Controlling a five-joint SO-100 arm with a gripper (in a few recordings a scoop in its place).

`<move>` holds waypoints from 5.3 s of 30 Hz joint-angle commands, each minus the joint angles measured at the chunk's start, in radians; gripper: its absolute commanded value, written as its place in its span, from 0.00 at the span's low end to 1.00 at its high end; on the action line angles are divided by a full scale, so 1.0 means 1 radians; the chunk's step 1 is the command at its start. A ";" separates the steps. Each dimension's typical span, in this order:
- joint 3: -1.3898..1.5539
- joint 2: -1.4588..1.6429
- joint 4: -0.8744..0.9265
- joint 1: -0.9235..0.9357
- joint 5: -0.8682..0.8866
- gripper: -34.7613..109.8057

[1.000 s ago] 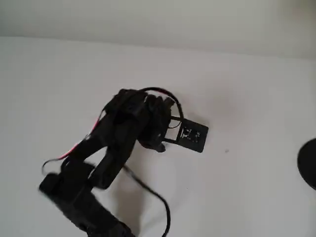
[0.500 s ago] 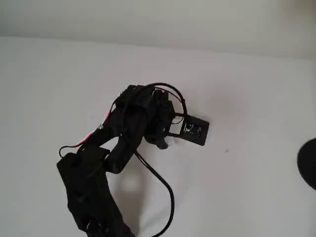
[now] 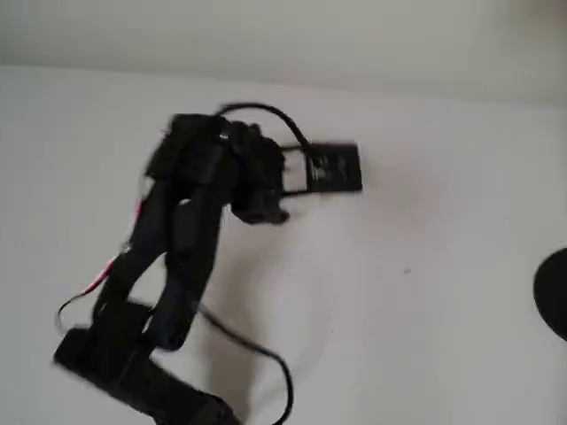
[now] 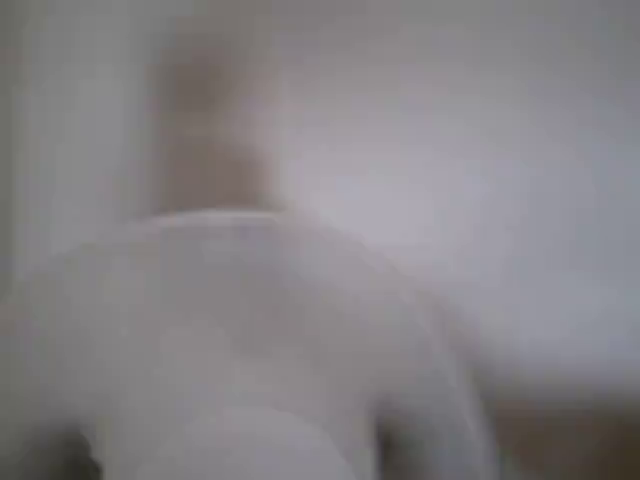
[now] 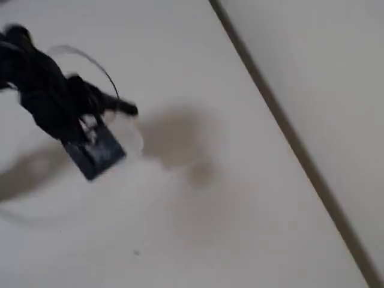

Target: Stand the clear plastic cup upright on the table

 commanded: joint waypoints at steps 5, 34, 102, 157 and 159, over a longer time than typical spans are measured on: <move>0.615 0.557 -0.601 0.032 -0.469 0.31; 1.335 -0.698 -2.950 0.144 -1.115 0.53; 1.459 1.493 -0.141 0.146 0.272 0.24; 1.621 1.609 -0.112 0.152 0.288 0.27; 1.621 1.609 -0.112 0.152 0.288 0.27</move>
